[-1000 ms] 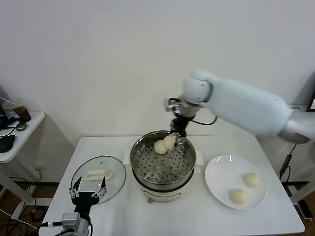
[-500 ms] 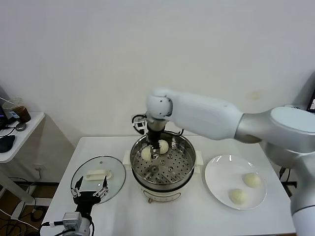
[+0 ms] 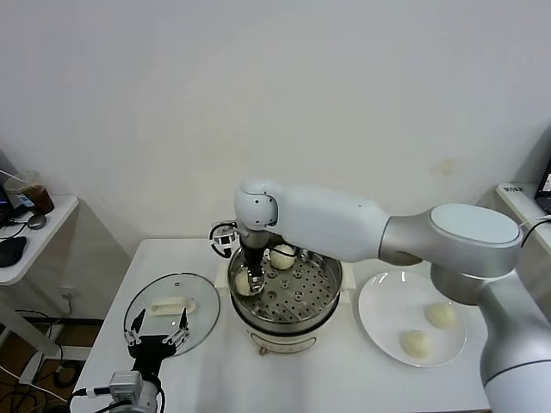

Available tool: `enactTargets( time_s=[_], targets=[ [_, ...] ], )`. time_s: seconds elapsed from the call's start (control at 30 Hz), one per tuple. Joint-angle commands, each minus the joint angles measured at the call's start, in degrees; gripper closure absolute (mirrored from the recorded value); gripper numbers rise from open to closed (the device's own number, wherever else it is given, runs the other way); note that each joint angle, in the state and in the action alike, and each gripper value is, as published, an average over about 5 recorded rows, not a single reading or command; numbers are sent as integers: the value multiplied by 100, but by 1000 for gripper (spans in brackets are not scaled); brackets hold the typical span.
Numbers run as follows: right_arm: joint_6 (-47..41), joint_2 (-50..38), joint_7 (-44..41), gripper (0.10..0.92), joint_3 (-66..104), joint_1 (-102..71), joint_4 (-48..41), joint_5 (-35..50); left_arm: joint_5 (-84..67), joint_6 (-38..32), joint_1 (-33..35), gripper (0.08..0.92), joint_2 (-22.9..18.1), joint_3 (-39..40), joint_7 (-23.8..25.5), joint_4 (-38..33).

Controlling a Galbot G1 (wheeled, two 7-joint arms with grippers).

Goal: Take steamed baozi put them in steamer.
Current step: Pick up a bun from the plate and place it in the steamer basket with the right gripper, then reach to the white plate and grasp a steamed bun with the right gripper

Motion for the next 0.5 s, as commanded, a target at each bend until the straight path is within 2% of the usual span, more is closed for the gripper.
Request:
enactTargets(
  time_s=[0.03, 0.2, 0.5],
  targets=[
    [-48, -118, 79, 308, 43, -3, 173, -13, 0, -1, 2, 177, -5, 1, 1, 1],
    [14, -794, -126, 211, 206, 383, 791, 22, 2, 1, 3, 177, -22, 1, 8, -18],
    [486, -3234, -788, 203, 562, 1319, 2090, 38, 7, 17, -6, 177, -52, -23, 48, -42]
  ],
)
